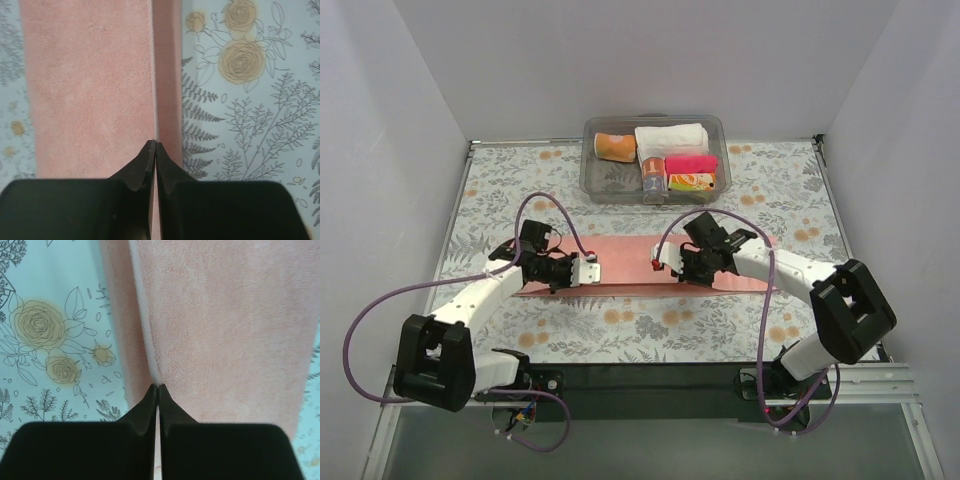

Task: Roll the towels
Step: Fold the towel

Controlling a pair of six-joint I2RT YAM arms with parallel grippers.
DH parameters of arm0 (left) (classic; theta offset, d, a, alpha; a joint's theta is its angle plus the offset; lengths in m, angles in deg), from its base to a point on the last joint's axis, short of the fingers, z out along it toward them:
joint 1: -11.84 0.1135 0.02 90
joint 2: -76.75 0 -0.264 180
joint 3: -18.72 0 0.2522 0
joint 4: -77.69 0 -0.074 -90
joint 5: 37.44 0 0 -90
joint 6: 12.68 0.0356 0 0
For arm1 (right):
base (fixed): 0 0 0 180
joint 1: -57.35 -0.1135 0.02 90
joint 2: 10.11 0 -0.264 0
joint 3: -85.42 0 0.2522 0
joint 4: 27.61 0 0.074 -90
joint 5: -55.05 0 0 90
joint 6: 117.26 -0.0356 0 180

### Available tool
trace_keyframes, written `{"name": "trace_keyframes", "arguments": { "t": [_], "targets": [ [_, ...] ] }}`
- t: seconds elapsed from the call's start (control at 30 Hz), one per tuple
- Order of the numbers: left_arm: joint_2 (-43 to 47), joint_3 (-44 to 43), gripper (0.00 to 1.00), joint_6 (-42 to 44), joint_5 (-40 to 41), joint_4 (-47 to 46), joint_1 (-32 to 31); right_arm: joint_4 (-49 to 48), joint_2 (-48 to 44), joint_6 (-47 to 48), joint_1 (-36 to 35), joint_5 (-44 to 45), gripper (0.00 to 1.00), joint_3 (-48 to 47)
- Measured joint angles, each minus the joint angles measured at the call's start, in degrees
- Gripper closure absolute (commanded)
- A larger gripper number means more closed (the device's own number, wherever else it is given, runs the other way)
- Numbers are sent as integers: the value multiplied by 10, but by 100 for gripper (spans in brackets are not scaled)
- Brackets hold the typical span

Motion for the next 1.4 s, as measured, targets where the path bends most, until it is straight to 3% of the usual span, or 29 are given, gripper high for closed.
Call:
{"name": "trace_keyframes", "arguments": {
  "t": [0.3,0.37,0.4,0.43,0.53,0.73,0.9,1.1,1.4],
  "targets": [
    [-89,41,100,-1,5,-21,-1,-12,70,0,-8,-21,98,10],
    [-100,41,95,-5,8,-27,-1,-12,71,-2,-9,-21,86,9],
    [-100,40,82,-8,9,-28,-1,-12,71,-2,-9,-21,79,9],
    [-99,40,76,-9,10,-29,-1,-11,71,-3,-9,-21,65,9],
    [-97,32,68,-21,21,-14,2,-10,70,-2,-8,-16,58,8],
    [-54,-38,70,-44,12,64,65,38,51,-17,1,-23,57,-6],
    [-45,-106,70,-66,6,106,223,64,36,-46,42,-43,57,-59],
    [-122,-125,76,-90,39,145,412,67,67,-75,124,-50,66,-81],
    [-198,-120,80,-153,79,107,430,80,147,-90,181,-34,69,-84]
  ]
}}
